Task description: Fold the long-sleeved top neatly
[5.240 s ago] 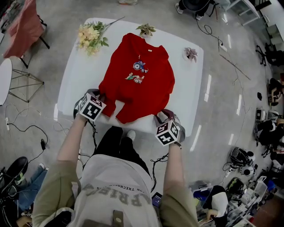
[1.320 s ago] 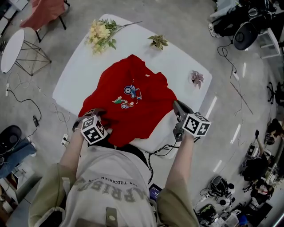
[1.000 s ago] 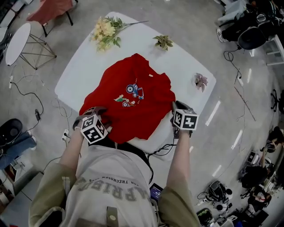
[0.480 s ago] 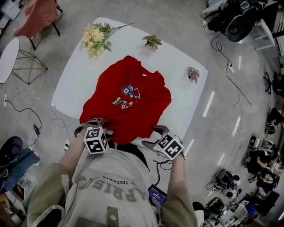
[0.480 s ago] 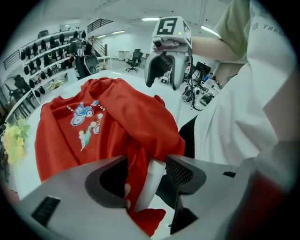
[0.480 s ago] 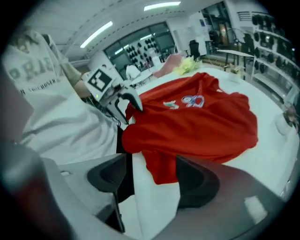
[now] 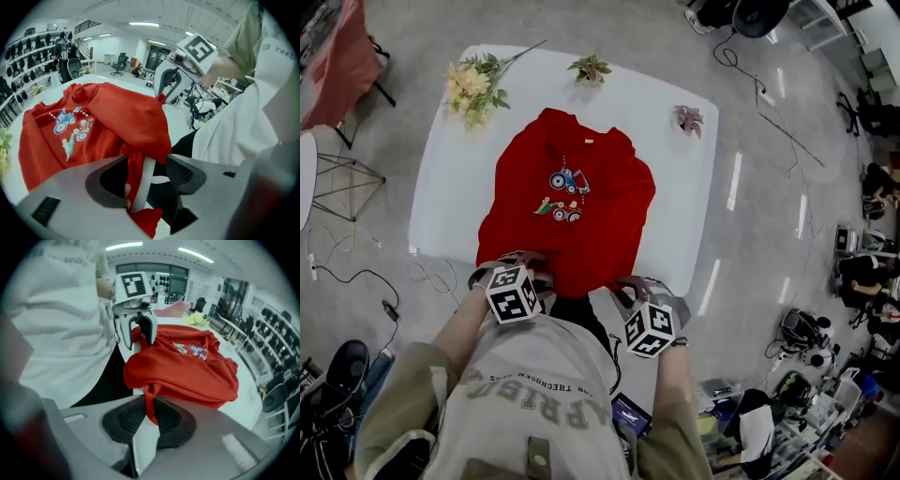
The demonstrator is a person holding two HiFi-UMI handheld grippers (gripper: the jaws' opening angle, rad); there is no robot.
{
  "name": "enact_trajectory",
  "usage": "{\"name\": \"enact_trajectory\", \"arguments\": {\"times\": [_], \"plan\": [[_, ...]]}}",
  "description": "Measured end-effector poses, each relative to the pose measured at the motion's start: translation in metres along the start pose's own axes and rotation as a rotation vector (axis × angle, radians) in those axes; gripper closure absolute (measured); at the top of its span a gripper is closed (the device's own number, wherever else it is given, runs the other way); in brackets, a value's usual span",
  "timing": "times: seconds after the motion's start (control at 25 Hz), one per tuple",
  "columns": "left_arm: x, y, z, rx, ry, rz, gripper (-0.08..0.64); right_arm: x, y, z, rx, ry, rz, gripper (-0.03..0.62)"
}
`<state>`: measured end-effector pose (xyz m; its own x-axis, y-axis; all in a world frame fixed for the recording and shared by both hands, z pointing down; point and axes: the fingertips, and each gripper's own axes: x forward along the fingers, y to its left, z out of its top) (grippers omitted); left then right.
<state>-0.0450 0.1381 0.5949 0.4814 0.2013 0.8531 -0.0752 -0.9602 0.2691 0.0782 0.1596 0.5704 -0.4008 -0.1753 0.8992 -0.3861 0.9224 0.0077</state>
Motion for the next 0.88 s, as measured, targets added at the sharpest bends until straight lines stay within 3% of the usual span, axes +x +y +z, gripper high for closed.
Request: {"name": "enact_trajectory", "arguments": {"times": [0.12,0.2,0.28,0.36,0.4,0.52,0.64,0.72,0.8,0.88], "plan": [[0.002,0.002,-0.006,0.007,0.017,-0.023,0.304,0.009,0.02,-0.03,-0.065,0.101,-0.044,0.537],[0.004,0.003,-0.009,0.016,0.036,-0.034,0.304,0.023,0.029,-0.047,-0.024,0.16,-0.015,0.535],[0.005,0.002,-0.009,0.029,0.047,-0.035,0.304,0.026,0.037,-0.048,0.103,0.153,0.057,0.479],[0.001,0.0,-0.005,0.028,0.037,-0.031,0.304,0.014,0.034,-0.036,0.278,0.076,0.107,0.308],[-0.002,0.0,-0.002,0.015,0.021,-0.03,0.304,0.006,0.026,-0.028,0.36,0.018,0.104,0.29],[-0.002,0.002,0.014,-0.081,-0.046,-0.03,0.304,-0.007,-0.014,-0.016,0.588,-0.131,0.042,0.29],[0.011,0.002,0.025,-0.175,-0.054,-0.019,0.304,0.009,-0.043,-0.024,0.75,-0.123,0.0,0.29],[0.018,0.001,0.031,-0.208,-0.045,-0.007,0.318,0.023,-0.05,-0.027,0.776,-0.078,0.005,0.292],[0.022,0.0,0.036,-0.227,-0.052,-0.003,0.387,0.028,-0.05,-0.024,0.764,-0.051,0.024,0.318],[0.024,0.0,0.039,-0.247,-0.068,0.002,0.49,0.023,-0.052,-0.02,0.747,-0.053,0.026,0.426]]}}
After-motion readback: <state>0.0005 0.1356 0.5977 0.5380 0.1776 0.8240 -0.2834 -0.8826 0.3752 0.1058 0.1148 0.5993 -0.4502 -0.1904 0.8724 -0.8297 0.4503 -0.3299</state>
